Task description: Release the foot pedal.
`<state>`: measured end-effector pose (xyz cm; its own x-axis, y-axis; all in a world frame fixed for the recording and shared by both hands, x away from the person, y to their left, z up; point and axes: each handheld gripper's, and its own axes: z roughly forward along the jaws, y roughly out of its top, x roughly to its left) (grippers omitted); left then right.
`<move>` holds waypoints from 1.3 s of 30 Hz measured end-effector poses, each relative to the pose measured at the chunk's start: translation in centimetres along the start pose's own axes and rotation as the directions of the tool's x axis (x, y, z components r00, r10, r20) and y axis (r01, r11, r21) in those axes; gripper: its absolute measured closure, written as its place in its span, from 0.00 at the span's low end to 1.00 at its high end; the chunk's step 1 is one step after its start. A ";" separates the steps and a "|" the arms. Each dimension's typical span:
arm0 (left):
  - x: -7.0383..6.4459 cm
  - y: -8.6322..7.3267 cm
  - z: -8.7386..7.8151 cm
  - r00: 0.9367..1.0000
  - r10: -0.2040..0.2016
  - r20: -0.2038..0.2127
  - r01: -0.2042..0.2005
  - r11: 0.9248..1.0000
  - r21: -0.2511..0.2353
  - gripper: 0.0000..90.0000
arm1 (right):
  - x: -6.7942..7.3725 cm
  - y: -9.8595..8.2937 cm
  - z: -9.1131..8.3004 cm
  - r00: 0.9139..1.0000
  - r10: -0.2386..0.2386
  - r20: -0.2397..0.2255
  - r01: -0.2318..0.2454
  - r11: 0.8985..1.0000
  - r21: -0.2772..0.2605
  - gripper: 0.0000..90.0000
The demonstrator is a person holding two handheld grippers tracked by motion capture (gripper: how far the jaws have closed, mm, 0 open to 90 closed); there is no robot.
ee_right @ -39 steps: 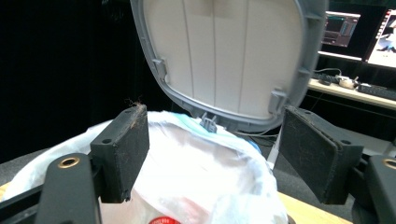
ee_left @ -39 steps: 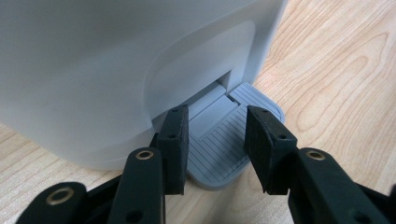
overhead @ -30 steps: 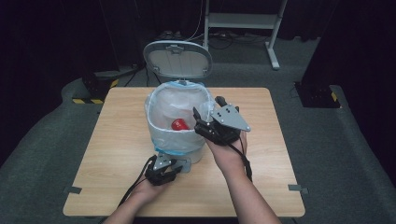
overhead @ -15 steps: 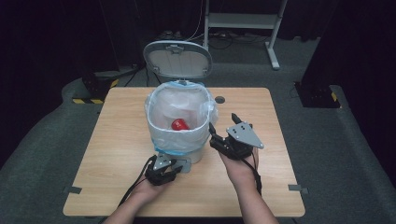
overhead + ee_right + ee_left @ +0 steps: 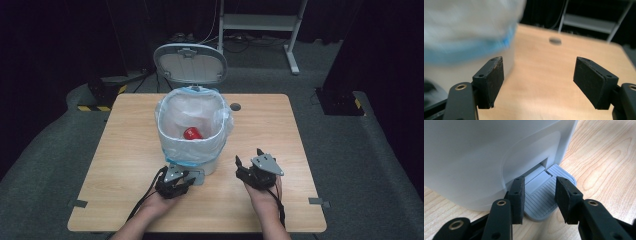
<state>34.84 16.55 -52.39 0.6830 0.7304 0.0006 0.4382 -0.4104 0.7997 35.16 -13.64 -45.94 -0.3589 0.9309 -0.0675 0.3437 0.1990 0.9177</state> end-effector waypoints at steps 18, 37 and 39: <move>-0.2 -0.1 -0.1 1.000 0.005 -0.015 -0.005 1.000 -0.007 0.65 | -2.1 -6.2 2.9 0.998 0.024 0.049 -0.039 0.943 0.330 0.22; 3.2 -2.0 -4.9 0.998 -0.048 -0.046 0.046 0.998 -0.051 0.35 | -2.4 -5.9 3.8 0.998 0.064 0.023 -0.068 0.929 0.363 0.22; 4.6 -2.7 -5.7 0.994 -0.075 -0.079 0.072 0.997 -0.042 0.35 | -2.4 -5.8 4.0 0.998 0.059 0.018 -0.061 0.929 0.364 0.22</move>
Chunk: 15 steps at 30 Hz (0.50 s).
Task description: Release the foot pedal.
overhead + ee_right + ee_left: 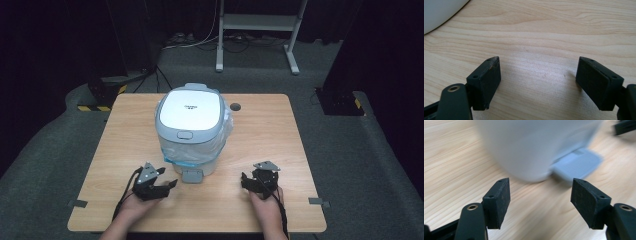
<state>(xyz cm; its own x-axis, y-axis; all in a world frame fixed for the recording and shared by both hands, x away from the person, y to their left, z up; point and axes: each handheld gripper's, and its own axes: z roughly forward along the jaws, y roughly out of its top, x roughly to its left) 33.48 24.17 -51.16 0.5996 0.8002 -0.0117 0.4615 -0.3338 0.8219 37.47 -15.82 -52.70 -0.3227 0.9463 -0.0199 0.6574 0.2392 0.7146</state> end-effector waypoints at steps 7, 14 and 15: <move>4.9 -2.7 -2.0 0.986 -0.046 -0.161 0.061 0.994 0.090 0.34 | 0.1 0.5 0.5 1.000 -0.005 -0.013 0.005 1.000 0.003 0.22; 6.3 -3.7 -2.1 0.976 -0.112 -0.189 0.134 0.985 0.108 0.35 | 0.1 0.9 0.9 1.000 -0.015 -0.018 0.015 1.000 0.000 0.22; 6.1 -3.6 -2.1 0.979 -0.094 -0.180 0.115 0.988 0.105 0.35 | 0.0 0.9 0.9 1.000 -0.017 -0.018 0.017 1.000 0.000 0.22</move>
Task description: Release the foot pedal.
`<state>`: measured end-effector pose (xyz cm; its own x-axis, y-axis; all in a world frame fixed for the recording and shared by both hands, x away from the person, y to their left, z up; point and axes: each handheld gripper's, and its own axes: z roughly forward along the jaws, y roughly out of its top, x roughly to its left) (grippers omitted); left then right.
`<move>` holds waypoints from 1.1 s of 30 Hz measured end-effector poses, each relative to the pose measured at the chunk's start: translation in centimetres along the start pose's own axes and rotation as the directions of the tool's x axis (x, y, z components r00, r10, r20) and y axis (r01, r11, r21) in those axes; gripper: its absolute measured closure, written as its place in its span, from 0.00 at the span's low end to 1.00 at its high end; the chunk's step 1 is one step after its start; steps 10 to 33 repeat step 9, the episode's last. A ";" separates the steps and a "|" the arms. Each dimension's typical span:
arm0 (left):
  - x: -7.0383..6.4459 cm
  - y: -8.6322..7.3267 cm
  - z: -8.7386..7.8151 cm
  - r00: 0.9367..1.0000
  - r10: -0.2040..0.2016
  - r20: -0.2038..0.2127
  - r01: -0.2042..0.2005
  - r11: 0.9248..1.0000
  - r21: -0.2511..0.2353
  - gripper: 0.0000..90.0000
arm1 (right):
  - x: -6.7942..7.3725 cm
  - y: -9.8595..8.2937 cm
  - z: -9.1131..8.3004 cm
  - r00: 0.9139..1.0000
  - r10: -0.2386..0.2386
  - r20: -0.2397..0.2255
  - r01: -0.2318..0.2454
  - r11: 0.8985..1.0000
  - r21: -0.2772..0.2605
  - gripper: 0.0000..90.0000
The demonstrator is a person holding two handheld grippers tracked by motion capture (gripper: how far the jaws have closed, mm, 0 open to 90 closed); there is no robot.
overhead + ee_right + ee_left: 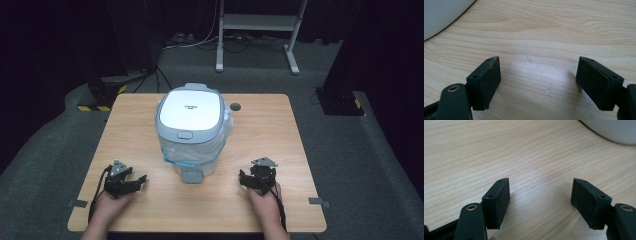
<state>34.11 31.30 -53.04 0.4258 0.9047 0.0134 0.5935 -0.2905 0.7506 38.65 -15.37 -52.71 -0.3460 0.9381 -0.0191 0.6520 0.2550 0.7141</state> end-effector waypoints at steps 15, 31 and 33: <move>0.3 -0.2 -0.1 0.999 -0.015 0.047 0.016 1.000 -0.010 0.36 | 0.1 0.2 0.2 1.000 0.007 0.001 -0.007 1.000 0.001 0.23; 0.3 -0.2 -0.1 0.999 -0.015 0.047 0.016 1.000 -0.010 0.36 | 0.1 0.2 0.2 1.000 0.007 0.001 -0.007 1.000 0.001 0.23; 0.3 -0.2 -0.1 0.999 -0.015 0.047 0.016 1.000 -0.010 0.36 | 0.1 0.2 0.2 1.000 0.007 0.001 -0.007 1.000 0.001 0.23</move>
